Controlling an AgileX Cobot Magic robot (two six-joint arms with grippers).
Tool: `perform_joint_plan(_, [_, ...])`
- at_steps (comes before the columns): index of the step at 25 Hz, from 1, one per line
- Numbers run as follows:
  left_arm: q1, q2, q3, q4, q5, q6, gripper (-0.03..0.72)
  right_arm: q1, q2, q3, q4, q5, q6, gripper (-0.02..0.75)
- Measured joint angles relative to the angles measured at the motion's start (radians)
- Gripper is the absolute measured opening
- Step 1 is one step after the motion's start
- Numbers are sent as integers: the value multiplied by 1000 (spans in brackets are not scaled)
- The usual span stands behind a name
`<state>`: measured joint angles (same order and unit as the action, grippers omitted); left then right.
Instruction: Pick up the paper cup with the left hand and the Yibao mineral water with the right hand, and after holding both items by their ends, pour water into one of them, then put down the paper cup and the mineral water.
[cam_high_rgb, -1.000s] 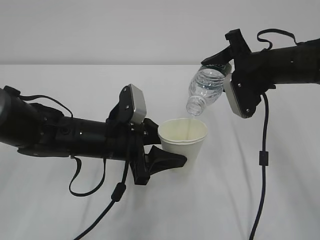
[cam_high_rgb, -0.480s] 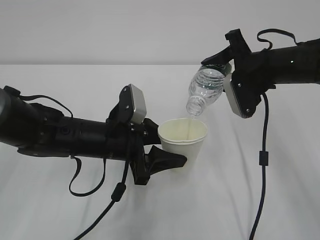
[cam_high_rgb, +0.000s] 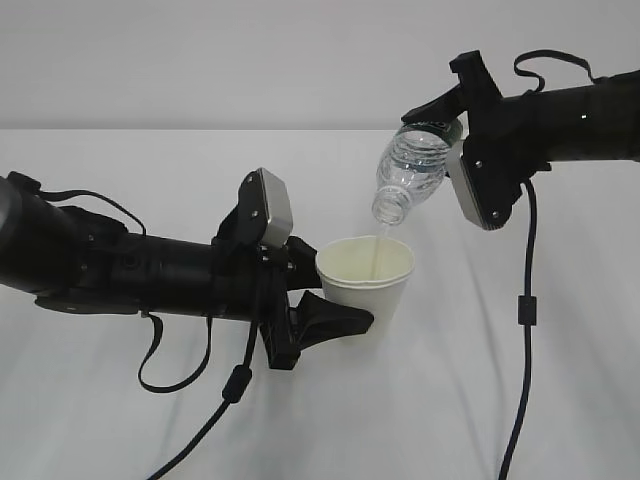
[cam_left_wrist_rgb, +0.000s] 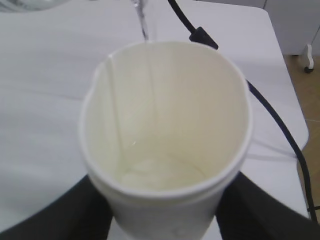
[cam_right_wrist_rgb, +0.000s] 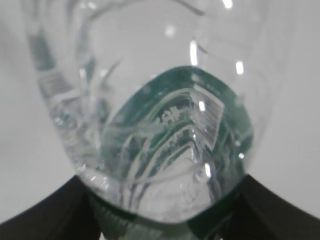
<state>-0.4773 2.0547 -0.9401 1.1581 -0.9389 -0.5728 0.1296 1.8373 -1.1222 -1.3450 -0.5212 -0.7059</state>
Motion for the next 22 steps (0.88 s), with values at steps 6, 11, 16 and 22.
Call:
perform_joint_plan(6, [0, 0, 0, -6, 0, 0, 417, 0, 0, 0, -2, 0, 0, 456])
perform_joint_plan(11, [0, 0, 0, -6, 2, 0, 415, 0, 0, 0, -2, 0, 0, 456])
perform_joint_plan(16, [0, 0, 0, -6, 2, 0, 415, 0, 0, 0, -2, 0, 0, 456])
perform_joint_plan(22, [0, 0, 0, -6, 2, 0, 415, 0, 0, 0, -2, 0, 8, 456])
